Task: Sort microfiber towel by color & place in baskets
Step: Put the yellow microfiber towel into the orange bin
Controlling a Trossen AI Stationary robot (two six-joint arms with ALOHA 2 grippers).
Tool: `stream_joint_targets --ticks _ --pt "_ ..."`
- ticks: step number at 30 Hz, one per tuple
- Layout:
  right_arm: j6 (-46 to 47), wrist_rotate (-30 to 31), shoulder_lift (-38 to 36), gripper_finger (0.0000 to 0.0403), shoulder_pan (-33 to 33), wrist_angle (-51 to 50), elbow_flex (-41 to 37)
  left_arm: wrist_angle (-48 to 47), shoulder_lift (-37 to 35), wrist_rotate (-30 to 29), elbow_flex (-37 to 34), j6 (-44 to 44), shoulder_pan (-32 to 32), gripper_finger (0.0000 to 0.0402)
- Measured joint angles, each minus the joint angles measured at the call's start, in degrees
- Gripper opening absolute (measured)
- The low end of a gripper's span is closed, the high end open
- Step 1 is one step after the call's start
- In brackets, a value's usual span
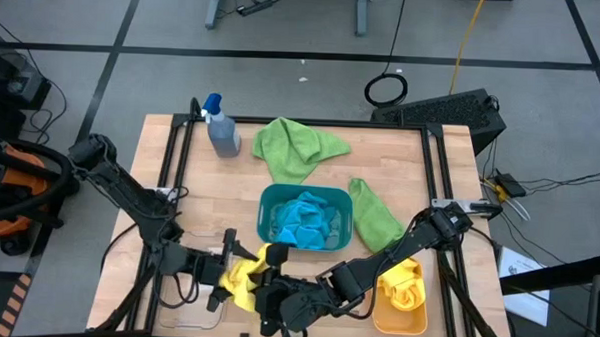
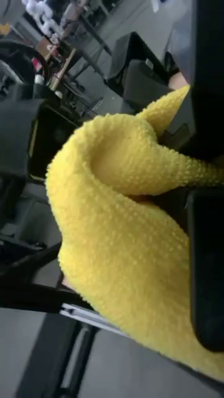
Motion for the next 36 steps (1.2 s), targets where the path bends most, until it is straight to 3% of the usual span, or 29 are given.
stream_joint_targets --ticks 4,11,13,20,26,32,36 --pt "2.9 1.8 0.0 0.0049 0.2 0.4 0.0 -0.3 0.0 1.6 0.6 1.5 -0.3 0.0244" --pt "3.2 5.4 0.0 0.0132 2.2 0.0 0.0 -0.5 -0.4 1.4 0.9 5.6 -2.1 0.0058" --pt "3.7 5.7 0.0 0.0153 2.7 -0.3 0.0 -0.4 -1.3 1.4 0.9 5.3 -2.1 0.0026" --pt "8.3 12.2 -0.1 0.0196 4.5 -8.0 0.1 -1.8 -4.3 -0.8 0.9 3.2 -3.9 0.0042" --pt "16.0 12.5 -0.1 0.0211 5.5 -13.2 0.1 -3.7 -6.1 -9.9 1.0 6.8 -7.2 0.0038" --pt "10.6 15.5 -0.1 0.0212 5.6 -5.2 0.1 -5.5 -6.1 -10.8 0.9 9.0 -8.7 0.0036" --pt "1.8 13.2 -0.1 0.0217 5.6 6.2 0.1 -6.6 -6.1 -10.8 1.0 9.5 -8.8 0.0035"
